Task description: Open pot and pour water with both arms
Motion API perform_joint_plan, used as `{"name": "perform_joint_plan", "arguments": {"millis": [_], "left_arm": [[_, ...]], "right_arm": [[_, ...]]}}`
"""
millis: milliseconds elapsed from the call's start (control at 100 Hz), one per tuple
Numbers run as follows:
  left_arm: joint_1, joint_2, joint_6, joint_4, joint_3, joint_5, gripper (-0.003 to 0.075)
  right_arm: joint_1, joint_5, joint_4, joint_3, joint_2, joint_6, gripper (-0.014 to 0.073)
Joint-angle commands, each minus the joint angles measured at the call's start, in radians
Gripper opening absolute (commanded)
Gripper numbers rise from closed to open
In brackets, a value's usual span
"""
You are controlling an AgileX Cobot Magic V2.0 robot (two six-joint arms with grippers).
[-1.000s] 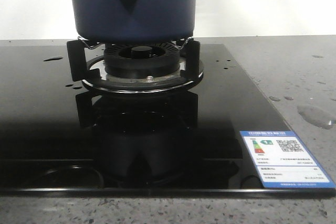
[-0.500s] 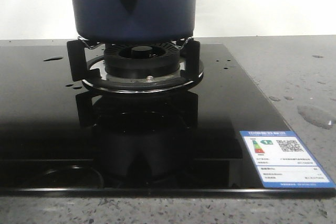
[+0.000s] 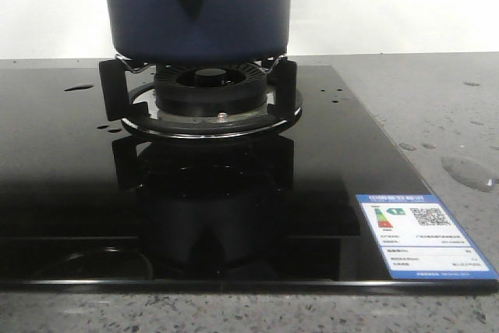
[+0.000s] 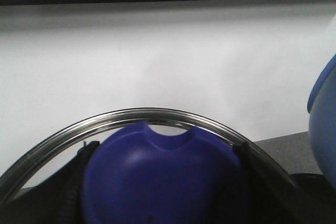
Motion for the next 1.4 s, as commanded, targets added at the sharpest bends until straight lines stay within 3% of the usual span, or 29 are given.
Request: {"name": "perform_joint_plan", "arguments": {"millis": [0,320,1150,1250,1390], "left_arm": [[0.002,-0.026,-0.001,-0.017,-0.037,-0.097,0.0379],[0.002,-0.026,-0.001,-0.017,-0.037,-0.098,0.0379],[0.002,-0.026,-0.001,-0.017,-0.037,-0.098,0.0379],[0.002,-0.026,-0.001,-0.028,-0.037,-0.096,0.0379],[-0.007,-0.026,-0.001,-0.043,-0.037,-0.078,0.0379]], "right_arm": [[0.001,-0.131,-0.048,-0.029,-0.053,-0.003,-0.0059],[0.001,-0.235,-0.101,-0.029,-0.053,-0.003,-0.0059],[0.001,-0.230,-0.101,-0.029,-0.053,-0.003,-0.0059],[0.001,-0.156,-0.099,-0.029,-0.071,-0.005,-0.0058],[-0.026,0.144,-0.051,-0.059,-0.141,-0.005,-0.0057]]}}
